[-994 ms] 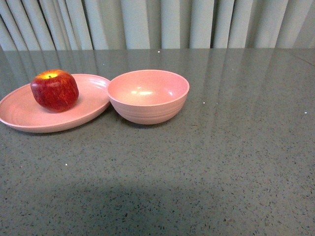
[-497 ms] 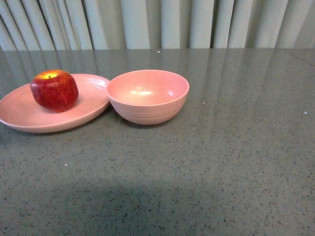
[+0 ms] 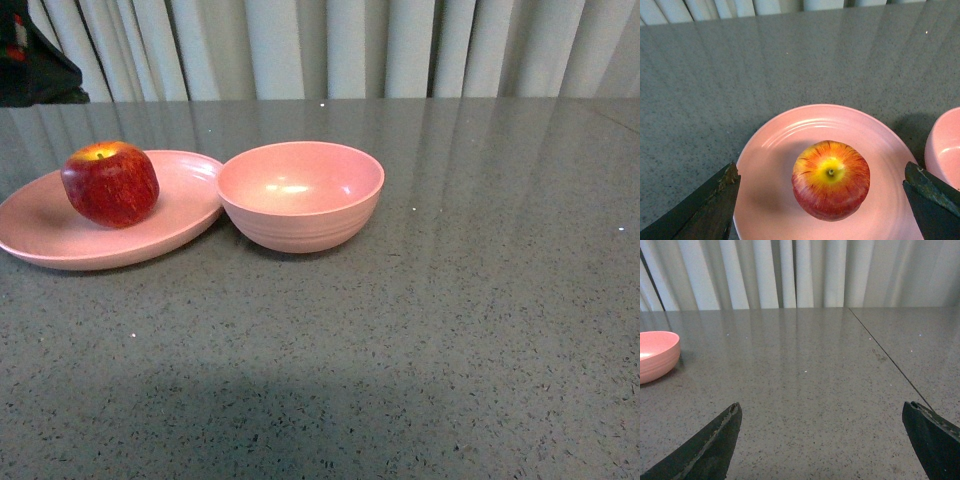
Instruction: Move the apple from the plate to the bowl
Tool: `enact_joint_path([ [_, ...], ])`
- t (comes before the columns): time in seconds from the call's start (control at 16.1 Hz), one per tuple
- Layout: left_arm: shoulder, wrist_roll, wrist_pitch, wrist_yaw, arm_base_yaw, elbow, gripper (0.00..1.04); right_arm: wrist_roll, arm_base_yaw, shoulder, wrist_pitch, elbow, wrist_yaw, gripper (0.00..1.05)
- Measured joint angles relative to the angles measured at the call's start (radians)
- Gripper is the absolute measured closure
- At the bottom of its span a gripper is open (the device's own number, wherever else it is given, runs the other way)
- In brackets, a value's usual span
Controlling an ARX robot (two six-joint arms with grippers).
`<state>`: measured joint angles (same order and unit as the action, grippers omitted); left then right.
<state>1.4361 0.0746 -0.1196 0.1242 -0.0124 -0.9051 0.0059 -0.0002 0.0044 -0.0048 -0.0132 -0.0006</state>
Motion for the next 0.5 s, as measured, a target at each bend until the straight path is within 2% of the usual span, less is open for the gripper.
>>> enact_joint_path([
  [0.06,0.093,0.000,0.034,0.008,-0.013,-0.066,0.07,0.000,0.000,0.000,0.000,0.000,0.000,0.07],
  [0.5,0.195,-0.010,0.068,0.019,-0.016,-0.129,0.07,0.000,0.000,0.000,0.000,0.000,0.000,0.07],
])
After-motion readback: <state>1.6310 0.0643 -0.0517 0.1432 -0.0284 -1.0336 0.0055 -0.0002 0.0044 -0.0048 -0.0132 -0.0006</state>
